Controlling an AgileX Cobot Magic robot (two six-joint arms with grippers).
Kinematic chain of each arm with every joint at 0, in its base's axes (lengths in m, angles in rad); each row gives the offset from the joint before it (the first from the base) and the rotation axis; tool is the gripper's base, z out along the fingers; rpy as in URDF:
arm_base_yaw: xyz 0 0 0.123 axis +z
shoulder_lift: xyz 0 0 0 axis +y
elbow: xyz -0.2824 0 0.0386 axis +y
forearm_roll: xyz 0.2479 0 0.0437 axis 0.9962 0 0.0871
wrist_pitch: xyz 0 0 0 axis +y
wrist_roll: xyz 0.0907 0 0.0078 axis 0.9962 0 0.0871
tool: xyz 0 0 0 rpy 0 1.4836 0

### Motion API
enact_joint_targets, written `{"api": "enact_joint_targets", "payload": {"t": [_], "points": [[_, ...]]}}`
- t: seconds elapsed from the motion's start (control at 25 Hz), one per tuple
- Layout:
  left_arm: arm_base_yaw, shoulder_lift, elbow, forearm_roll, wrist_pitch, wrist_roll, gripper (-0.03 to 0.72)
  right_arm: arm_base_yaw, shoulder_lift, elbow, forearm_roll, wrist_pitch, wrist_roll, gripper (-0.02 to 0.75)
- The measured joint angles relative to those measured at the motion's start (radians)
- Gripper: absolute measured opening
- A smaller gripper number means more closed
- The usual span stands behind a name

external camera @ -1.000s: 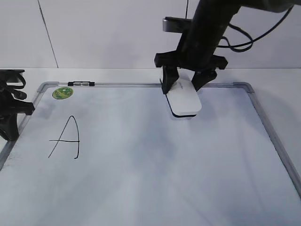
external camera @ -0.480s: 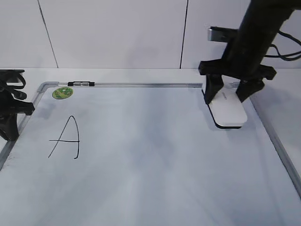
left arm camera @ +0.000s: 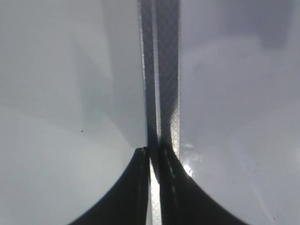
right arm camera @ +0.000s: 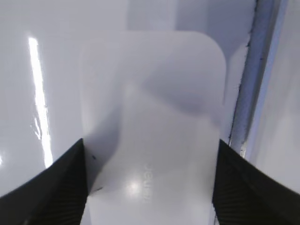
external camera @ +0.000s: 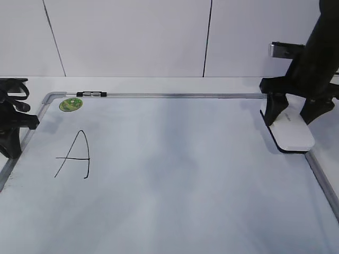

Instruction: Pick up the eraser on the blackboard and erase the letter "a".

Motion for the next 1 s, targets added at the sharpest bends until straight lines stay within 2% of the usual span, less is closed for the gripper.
{"api": "enact_joint_targets", "payload": {"t": [0.36,1.0], "points": [[0.0,0.0,0.0,0.0,-0.002,0.0,0.02,-0.074,0.0,0.0,0.006,-0.002,-0.042,0.538],[0.0,0.0,0.0,0.0,-0.007,0.0,0.02,-0.076,0.059,0.0,0.01,-0.009,-0.067,0.538]]}}
